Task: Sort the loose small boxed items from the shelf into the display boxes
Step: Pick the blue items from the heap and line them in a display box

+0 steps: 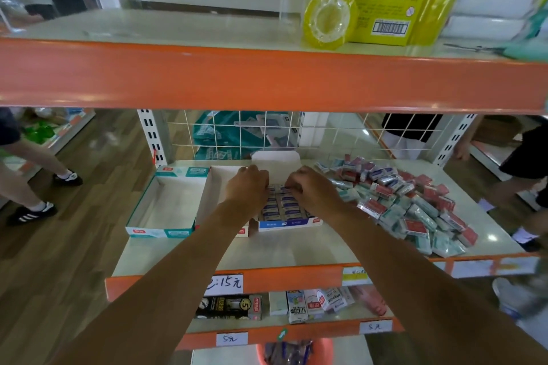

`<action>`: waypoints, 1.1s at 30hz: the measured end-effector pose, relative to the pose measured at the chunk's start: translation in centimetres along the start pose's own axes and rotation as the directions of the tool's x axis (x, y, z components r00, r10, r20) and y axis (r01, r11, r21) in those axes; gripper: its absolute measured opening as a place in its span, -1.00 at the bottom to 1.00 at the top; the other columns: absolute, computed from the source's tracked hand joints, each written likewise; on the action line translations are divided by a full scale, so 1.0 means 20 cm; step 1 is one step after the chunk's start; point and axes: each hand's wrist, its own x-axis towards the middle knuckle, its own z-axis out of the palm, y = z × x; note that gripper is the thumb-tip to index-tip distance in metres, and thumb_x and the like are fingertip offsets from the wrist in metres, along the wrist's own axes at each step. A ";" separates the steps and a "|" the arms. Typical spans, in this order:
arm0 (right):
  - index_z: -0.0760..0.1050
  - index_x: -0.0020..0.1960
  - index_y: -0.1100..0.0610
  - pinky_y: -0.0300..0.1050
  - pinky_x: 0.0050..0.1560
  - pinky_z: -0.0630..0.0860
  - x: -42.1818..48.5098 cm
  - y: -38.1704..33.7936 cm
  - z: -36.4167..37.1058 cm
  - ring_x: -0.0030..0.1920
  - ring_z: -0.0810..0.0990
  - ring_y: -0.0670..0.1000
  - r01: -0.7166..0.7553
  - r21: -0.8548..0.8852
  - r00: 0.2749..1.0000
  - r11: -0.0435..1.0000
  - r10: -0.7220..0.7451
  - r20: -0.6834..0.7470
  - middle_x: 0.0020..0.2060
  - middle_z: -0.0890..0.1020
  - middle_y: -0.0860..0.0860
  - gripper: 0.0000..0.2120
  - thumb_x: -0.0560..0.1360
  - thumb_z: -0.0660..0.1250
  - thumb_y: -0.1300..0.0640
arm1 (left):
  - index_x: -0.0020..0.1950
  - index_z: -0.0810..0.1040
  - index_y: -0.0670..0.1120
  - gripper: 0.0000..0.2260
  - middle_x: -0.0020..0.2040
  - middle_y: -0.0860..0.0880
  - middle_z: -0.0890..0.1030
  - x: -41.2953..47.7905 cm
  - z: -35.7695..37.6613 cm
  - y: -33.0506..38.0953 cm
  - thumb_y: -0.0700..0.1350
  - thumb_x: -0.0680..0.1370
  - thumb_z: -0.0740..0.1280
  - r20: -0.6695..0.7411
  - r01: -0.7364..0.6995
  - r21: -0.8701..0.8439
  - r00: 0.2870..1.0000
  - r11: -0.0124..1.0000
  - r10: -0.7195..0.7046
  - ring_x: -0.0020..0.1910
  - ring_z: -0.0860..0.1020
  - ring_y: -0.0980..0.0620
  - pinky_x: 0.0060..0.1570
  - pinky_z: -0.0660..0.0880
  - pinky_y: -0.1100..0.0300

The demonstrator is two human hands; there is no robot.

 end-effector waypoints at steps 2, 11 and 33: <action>0.57 0.07 0.11 -0.12 0.06 0.48 0.00 -0.01 -0.01 0.04 0.54 0.05 -0.017 -0.003 1.000 1.000 0.017 0.010 0.08 0.56 0.06 -0.86 0.56 0.27 0.14 | 0.16 0.53 -0.06 -0.77 0.09 -0.06 0.54 0.01 0.00 0.00 0.02 0.56 0.31 0.015 -0.021 0.054 1.000 0.998 0.020 0.04 0.52 0.00 0.04 0.54 0.12; 0.52 0.23 0.10 -0.08 0.15 0.50 -0.04 -0.08 -0.07 0.13 0.55 0.08 -0.036 -0.067 0.999 0.997 0.034 -0.039 0.21 0.55 0.06 -0.75 0.59 0.25 0.10 | 0.22 0.49 -0.05 -0.75 0.11 -0.06 0.49 0.02 -0.04 0.01 0.00 0.58 0.26 -0.007 -0.110 0.099 0.994 0.989 0.111 0.10 0.47 -0.02 0.11 0.50 0.08; 0.38 0.38 -0.05 0.03 0.12 0.44 -0.24 0.50 -0.40 0.20 0.48 0.10 -0.279 -0.347 0.960 0.895 0.255 -0.115 0.20 0.52 0.02 -0.64 0.58 0.18 -0.02 | 0.29 0.46 -0.09 -0.72 0.18 -0.13 0.48 0.19 -0.06 0.67 -0.08 0.59 0.23 -0.029 -0.285 0.159 0.956 0.945 0.294 0.20 0.41 -0.13 0.14 0.41 0.02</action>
